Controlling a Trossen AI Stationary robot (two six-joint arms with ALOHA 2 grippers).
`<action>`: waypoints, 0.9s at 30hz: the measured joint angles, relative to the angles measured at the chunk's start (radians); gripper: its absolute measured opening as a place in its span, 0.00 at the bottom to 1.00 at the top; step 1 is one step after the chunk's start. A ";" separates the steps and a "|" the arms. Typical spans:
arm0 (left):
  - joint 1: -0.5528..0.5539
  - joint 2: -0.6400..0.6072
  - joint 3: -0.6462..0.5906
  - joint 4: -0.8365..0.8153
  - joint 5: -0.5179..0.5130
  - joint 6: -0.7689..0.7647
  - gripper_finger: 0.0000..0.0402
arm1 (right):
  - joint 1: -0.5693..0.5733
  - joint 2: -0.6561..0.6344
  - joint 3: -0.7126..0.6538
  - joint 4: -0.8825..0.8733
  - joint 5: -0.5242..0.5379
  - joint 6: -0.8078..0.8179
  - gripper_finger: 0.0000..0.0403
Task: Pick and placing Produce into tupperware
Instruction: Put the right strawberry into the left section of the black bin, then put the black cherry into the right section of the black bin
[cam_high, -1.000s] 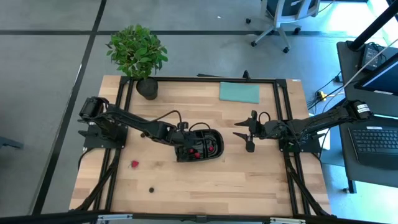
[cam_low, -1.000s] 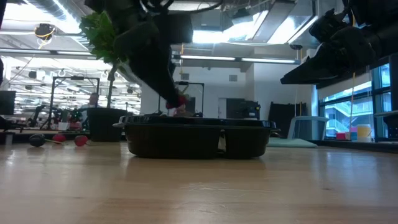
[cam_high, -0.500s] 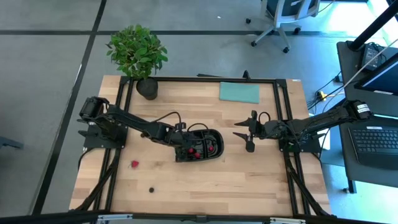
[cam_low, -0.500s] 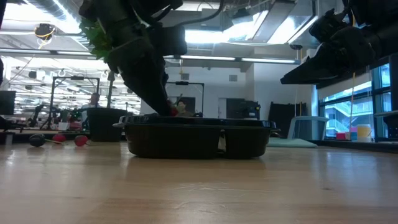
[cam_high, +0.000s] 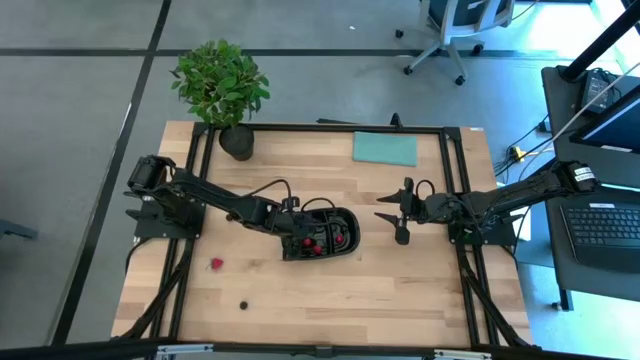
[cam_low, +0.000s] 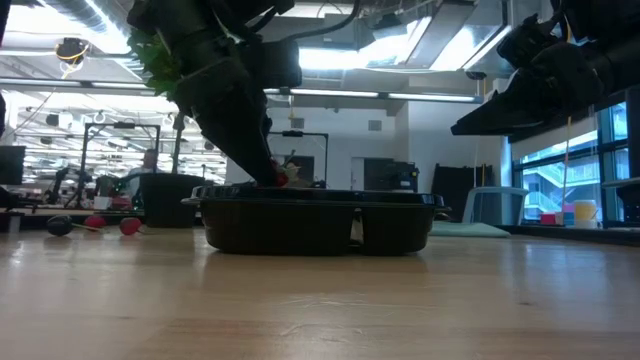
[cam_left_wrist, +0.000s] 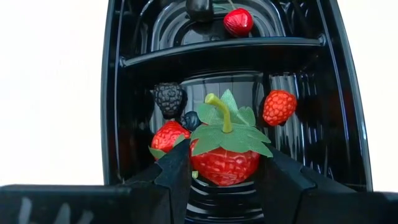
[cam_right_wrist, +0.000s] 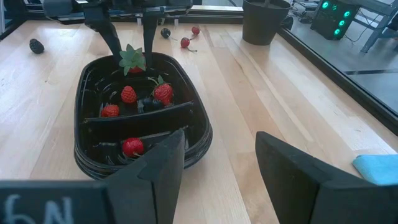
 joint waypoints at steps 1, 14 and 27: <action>0.000 0.000 0.000 0.000 0.000 0.000 0.35 | 0.000 0.000 0.000 0.000 0.000 0.000 0.50; 0.000 0.000 0.001 0.000 0.000 0.000 0.50 | 0.000 0.000 0.000 0.000 0.000 -0.002 0.50; 0.022 -0.212 0.002 -0.277 -0.007 -0.126 0.52 | 0.000 0.001 0.000 -0.005 0.000 0.000 0.50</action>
